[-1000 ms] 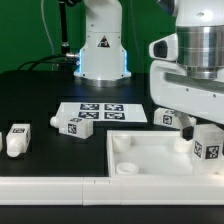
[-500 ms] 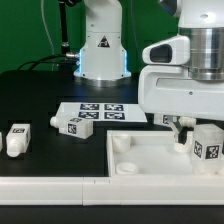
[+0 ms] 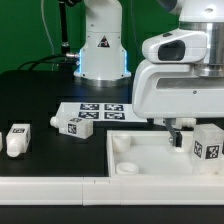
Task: Assemble one leg
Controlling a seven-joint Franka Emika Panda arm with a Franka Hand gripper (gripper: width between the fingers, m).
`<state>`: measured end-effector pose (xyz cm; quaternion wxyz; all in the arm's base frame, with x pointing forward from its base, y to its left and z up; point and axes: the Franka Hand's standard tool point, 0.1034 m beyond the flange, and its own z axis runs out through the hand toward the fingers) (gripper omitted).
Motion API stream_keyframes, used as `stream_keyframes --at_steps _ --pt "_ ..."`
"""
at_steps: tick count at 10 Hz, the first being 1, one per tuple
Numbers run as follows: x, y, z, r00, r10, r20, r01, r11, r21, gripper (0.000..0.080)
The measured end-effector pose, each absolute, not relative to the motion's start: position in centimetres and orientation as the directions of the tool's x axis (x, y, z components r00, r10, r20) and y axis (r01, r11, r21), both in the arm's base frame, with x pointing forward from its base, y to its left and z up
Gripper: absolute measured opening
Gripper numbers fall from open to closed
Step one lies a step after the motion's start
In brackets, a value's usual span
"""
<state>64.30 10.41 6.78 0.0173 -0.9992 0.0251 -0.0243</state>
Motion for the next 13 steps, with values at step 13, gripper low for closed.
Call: stream_keyframes --at_steps 13 --pt "64.23 10.98 6.76 0.049 -0.996 -0.08 -0.997 -0.044 -0.062 0.0284"
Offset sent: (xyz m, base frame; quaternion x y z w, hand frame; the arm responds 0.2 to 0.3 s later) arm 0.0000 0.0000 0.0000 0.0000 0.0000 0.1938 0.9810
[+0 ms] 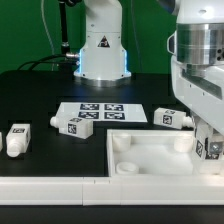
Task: Assemble one leg
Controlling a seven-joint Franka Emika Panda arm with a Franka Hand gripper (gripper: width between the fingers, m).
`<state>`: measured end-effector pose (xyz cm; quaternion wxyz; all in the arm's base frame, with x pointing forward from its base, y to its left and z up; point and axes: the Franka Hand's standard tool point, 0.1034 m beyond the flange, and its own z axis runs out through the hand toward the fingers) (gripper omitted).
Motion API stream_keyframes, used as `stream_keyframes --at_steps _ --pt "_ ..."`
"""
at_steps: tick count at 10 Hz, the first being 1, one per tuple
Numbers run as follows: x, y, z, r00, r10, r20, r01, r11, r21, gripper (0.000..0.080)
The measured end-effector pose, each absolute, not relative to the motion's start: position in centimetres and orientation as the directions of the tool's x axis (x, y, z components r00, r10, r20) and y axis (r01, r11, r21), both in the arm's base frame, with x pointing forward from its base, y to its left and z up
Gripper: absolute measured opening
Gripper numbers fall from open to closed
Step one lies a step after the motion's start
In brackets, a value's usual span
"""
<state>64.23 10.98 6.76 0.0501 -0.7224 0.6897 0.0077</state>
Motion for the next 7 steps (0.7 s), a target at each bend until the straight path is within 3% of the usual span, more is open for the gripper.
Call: stream_keyframes --at_steps 1,3,6,7 --pt "64.24 10.88 6.76 -0.057 -0.994 -0.089 -0.997 0.061 -0.053 0.0284" --pt "64.21 10.77 6.77 -0.137 -0.986 -0.096 -0.989 0.142 -0.043 0.0284" --pt "64.22 10.77 6.78 -0.145 -0.984 -0.099 -0.988 0.15 -0.042 0.0284" --pt "64.19 10.79 6.74 -0.116 -0.988 -0.098 -0.992 0.121 -0.044 0.0341"
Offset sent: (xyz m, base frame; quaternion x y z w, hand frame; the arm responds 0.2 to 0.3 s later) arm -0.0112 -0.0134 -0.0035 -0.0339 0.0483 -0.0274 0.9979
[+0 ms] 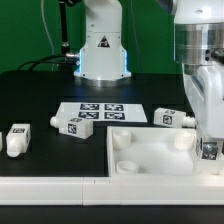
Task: Assemble one leg
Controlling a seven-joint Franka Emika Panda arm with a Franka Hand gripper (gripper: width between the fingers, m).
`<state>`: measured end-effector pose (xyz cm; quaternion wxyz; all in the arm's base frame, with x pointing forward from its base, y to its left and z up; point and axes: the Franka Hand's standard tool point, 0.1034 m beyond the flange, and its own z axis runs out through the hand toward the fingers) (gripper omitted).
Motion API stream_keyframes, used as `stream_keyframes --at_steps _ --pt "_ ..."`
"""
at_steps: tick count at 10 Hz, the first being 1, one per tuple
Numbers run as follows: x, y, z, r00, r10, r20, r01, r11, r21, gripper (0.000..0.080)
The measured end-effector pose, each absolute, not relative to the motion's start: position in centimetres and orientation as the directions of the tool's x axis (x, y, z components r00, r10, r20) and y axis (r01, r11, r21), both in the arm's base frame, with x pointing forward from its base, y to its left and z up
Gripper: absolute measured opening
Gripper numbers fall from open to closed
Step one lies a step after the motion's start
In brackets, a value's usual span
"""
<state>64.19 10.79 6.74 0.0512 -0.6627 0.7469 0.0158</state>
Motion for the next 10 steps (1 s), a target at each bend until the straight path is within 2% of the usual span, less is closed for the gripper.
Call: stream_keyframes --at_steps 1,3,4,5,6,8,9,10 --pt "64.2 10.7 6.7 -0.055 -0.994 -0.093 -0.997 0.06 -0.05 0.0341" --pt "64.3 11.1 7.0 0.303 -0.95 -0.071 -0.952 -0.298 -0.072 0.061" --pt "64.2 11.7 7.1 0.455 -0.888 -0.061 -0.89 -0.451 -0.075 0.0637" --pt "64.1 12.0 7.1 0.531 -0.845 -0.058 -0.846 -0.526 -0.081 0.0637" --pt "64.2 11.8 7.1 0.535 -0.843 -0.056 -0.844 -0.53 -0.082 0.0648" --pt "64.2 11.5 7.1 0.686 -0.726 -0.037 -0.726 -0.682 -0.088 0.0649" --pt "64.4 11.1 7.1 0.838 -0.545 0.004 -0.544 -0.836 -0.074 0.0649" --pt "64.7 10.9 7.1 0.927 -0.372 0.039 -0.369 -0.927 -0.064 0.0649"
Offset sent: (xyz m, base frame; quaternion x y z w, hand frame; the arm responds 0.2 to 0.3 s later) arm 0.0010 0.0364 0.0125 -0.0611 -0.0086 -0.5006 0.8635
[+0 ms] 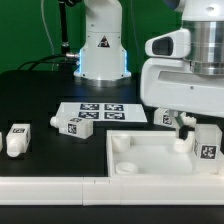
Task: Assemble one leg
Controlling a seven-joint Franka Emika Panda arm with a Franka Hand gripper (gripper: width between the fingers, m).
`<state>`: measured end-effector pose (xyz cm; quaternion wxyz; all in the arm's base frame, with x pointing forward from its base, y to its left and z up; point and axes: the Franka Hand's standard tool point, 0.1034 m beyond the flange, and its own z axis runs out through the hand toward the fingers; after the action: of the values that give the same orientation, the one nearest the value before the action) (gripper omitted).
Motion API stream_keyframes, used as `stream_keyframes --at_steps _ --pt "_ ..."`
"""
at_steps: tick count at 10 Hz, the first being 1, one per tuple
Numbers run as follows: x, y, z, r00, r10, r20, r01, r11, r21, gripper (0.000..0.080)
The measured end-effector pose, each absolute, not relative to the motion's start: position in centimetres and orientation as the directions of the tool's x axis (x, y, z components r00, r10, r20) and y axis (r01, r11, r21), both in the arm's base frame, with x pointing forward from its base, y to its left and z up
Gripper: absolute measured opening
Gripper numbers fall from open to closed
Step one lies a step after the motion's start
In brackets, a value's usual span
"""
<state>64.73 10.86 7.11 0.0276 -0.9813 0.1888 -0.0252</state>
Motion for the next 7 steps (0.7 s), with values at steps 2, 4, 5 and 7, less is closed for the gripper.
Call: stream_keyframes --at_steps 2,4,5,7 --pt "64.72 10.94 7.1 0.907 -0.42 0.034 -0.417 -0.906 -0.069 0.0545" --pt "64.73 10.81 7.1 0.901 -0.433 0.034 -0.43 -0.9 -0.069 0.0409" --pt "64.76 10.56 7.1 0.872 -0.488 0.031 -0.485 -0.872 -0.069 0.0308" --pt "64.8 10.12 7.08 0.811 -0.584 0.027 -0.582 -0.811 -0.066 0.0308"
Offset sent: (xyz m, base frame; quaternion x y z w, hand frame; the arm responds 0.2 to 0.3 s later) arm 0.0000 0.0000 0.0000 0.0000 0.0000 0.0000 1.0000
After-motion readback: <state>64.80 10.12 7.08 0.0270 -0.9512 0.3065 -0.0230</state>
